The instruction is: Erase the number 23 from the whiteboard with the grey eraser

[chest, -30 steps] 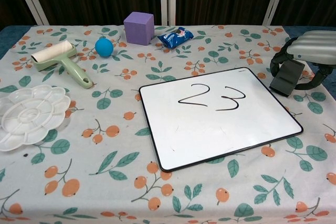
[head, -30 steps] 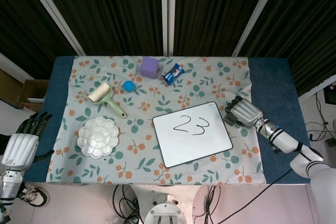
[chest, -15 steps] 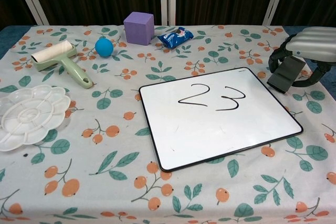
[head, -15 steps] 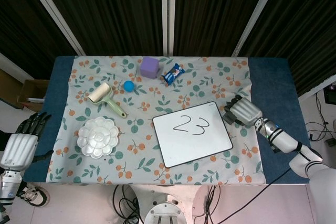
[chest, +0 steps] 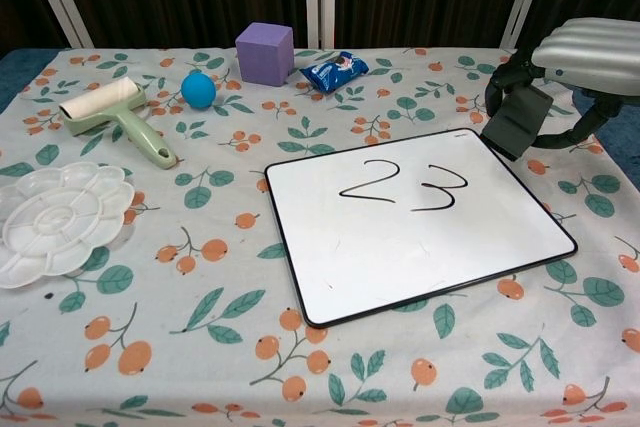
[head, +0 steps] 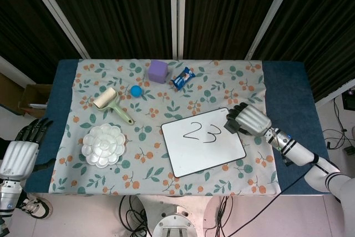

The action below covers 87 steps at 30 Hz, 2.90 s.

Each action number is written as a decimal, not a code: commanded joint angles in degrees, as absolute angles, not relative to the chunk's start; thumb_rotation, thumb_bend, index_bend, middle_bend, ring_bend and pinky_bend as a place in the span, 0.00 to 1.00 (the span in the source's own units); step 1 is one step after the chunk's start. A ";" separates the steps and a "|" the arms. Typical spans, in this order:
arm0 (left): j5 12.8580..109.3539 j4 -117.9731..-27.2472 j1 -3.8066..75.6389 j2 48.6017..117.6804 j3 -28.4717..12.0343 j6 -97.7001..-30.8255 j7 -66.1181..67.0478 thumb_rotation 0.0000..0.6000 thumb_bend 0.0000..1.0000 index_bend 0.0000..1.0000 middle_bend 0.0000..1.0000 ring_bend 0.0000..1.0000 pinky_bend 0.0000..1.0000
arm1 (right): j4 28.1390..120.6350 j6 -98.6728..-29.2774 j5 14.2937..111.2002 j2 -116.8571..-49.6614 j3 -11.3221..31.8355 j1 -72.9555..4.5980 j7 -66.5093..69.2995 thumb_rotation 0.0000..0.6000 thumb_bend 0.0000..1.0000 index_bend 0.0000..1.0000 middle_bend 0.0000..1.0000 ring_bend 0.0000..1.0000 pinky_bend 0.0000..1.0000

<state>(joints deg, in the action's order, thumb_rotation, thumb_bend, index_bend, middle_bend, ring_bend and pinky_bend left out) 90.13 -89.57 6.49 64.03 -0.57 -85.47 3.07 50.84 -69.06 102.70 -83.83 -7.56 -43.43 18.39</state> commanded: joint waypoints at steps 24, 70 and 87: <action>89.58 -86.49 5.89 64.59 -0.39 -85.65 -0.50 1.00 0.00 0.08 0.07 0.04 0.16 | 78.79 -50.87 97.37 -79.08 -6.37 -46.66 -6.17 1.00 0.33 0.84 0.70 0.61 0.50; 89.18 -84.01 4.81 63.33 -0.82 -87.19 -5.51 1.00 0.00 0.08 0.07 0.04 0.16 | 59.20 -42.12 84.73 -104.05 7.86 -56.88 -18.26 1.00 0.34 0.87 0.71 0.62 0.52; 90.49 -85.91 5.55 63.49 -0.44 -86.47 -2.80 1.00 0.00 0.08 0.07 0.04 0.16 | 68.66 -38.88 81.94 -90.32 2.03 -51.93 -15.46 1.00 0.34 0.88 0.71 0.62 0.53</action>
<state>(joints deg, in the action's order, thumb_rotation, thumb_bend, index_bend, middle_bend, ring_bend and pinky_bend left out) 90.45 -85.88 5.52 63.50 -0.44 -86.45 -2.83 67.20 -38.96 81.48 -91.86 3.21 -52.82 -16.68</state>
